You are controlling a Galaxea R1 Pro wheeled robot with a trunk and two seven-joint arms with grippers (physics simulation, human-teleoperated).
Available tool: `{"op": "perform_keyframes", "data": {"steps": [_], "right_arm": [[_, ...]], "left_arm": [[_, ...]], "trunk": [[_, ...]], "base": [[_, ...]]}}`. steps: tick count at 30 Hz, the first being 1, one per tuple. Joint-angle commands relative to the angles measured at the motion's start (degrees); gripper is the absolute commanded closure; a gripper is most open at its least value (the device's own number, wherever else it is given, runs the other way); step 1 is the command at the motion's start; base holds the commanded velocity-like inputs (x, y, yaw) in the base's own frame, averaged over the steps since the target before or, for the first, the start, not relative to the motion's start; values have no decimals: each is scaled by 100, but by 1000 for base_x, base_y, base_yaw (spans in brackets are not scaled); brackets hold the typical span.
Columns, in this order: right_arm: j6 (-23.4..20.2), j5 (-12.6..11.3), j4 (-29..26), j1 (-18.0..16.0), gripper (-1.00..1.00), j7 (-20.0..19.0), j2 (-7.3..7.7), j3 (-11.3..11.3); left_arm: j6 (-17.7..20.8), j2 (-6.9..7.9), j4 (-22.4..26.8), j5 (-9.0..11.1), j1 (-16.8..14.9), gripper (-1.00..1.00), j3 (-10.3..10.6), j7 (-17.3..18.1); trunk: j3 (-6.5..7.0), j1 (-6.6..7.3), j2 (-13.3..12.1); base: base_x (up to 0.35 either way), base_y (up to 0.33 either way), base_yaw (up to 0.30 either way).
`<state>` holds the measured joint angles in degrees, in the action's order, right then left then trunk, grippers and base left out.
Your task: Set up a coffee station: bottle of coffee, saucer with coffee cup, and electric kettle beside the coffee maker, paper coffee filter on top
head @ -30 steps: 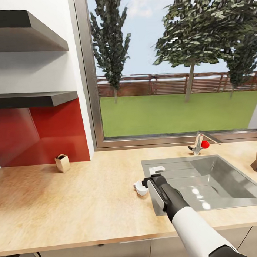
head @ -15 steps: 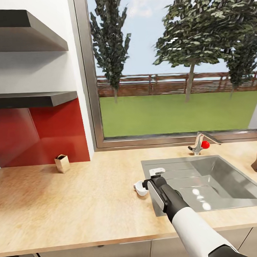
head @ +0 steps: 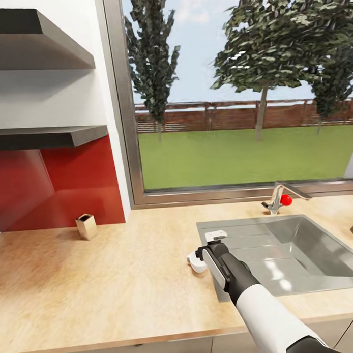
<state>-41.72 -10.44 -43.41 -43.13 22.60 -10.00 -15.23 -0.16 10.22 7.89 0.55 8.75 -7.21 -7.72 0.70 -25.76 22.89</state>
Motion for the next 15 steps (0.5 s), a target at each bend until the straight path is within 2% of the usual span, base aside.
{"op": "perform_keyframes", "data": {"steps": [1,15], "right_arm": [[-11,-55,-1,-3,-100,51,0,-15],[-11,-55,8,-3,-100,51,0,-15]], "left_arm": [[-2,-2,12,6,5,-100,-30,-2],[-2,-2,11,6,9,-100,-30,-2]], "trunk": [[-1,-3,3],[-1,-3,3]], "base": [[34,30,0],[5,4,0]]}}
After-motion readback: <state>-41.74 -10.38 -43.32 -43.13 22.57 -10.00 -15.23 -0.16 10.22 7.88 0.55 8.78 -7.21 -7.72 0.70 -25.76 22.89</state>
